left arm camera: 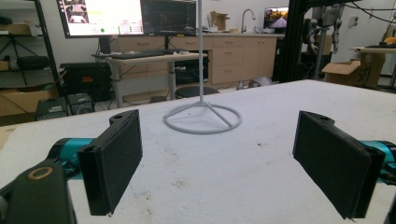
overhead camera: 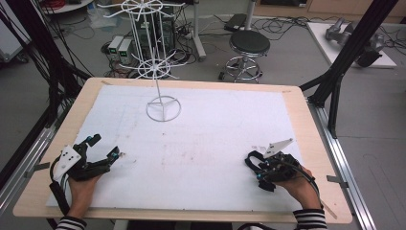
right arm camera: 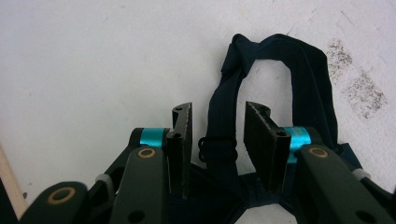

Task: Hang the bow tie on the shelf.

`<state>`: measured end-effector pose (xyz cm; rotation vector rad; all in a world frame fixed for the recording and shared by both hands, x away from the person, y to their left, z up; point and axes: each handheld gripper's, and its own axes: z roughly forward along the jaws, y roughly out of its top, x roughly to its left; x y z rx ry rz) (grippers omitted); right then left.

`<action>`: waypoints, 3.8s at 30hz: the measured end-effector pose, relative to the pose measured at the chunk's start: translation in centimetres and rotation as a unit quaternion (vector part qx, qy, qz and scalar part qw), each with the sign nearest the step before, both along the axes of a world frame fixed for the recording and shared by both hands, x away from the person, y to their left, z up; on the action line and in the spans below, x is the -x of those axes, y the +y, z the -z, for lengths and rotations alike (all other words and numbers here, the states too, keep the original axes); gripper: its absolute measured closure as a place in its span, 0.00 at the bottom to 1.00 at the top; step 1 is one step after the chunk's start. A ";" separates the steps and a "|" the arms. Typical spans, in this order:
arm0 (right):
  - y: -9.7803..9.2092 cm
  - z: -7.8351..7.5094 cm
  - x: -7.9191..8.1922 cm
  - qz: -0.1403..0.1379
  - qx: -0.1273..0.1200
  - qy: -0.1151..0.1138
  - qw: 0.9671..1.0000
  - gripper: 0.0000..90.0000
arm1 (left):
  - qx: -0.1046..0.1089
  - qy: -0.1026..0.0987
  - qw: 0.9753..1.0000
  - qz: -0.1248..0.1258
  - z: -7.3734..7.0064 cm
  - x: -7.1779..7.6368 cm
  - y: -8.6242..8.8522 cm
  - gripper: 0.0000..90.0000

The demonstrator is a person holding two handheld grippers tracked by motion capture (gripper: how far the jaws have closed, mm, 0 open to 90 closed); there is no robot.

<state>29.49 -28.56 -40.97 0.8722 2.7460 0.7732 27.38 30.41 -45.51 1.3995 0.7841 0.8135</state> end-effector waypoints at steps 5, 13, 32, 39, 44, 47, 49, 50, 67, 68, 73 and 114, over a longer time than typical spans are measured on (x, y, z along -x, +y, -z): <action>0.3 0.0 -0.3 -0.005 0.007 0.012 1.000 0.70 | 0.000 0.001 1.000 0.000 0.0 0.0 0.0 0.18; 0.4 0.2 -0.3 -0.009 0.026 0.020 0.999 0.83 | 0.000 0.001 1.000 0.000 0.0 0.0 0.0 0.18; 0.6 0.0 -0.3 -0.006 0.012 0.013 1.000 0.96 | 0.000 0.001 1.000 0.000 0.0 0.0 0.0 0.18; 0.5 -0.4 -0.2 0.004 -0.036 -0.014 0.999 0.96 | 0.000 0.001 1.000 0.000 0.0 0.0 0.0 0.18; 0.5 -0.7 -0.1 0.015 -0.075 -0.041 0.996 0.96 | 0.000 0.001 1.000 0.000 0.0 0.0 0.0 0.18; 0.6 -1.1 -0.1 0.025 -0.113 -0.059 0.991 0.96 | 0.000 0.001 1.000 0.000 0.0 0.0 0.0 0.18; 0.6 -1.2 -0.2 0.027 -0.121 -0.064 0.990 0.96 | 0.000 0.001 1.000 0.000 0.0 0.0 0.0 0.18; 0.7 -1.3 -0.1 0.029 -0.129 -0.067 0.989 0.96 | 0.000 0.001 1.000 0.001 0.0 0.0 0.0 0.18; 2.1 -2.8 -0.4 0.072 -0.220 -0.158 0.960 0.96 | 0.003 0.005 1.000 0.001 0.0 -0.1 0.0 0.18; 2.1 -2.8 -0.4 0.075 -0.225 -0.164 0.958 0.96 | 0.002 0.005 1.000 0.000 0.0 -0.1 0.0 0.18; 2.3 -3.1 -0.6 0.088 -0.257 -0.181 0.945 0.96 | 0.003 0.007 1.000 -0.001 0.0 -0.1 0.0 0.18; 10.0 -9.1 -6.7 0.064 -0.332 -0.250 0.907 0.96 | 0.002 0.007 1.000 0.000 0.0 -0.1 0.1 0.18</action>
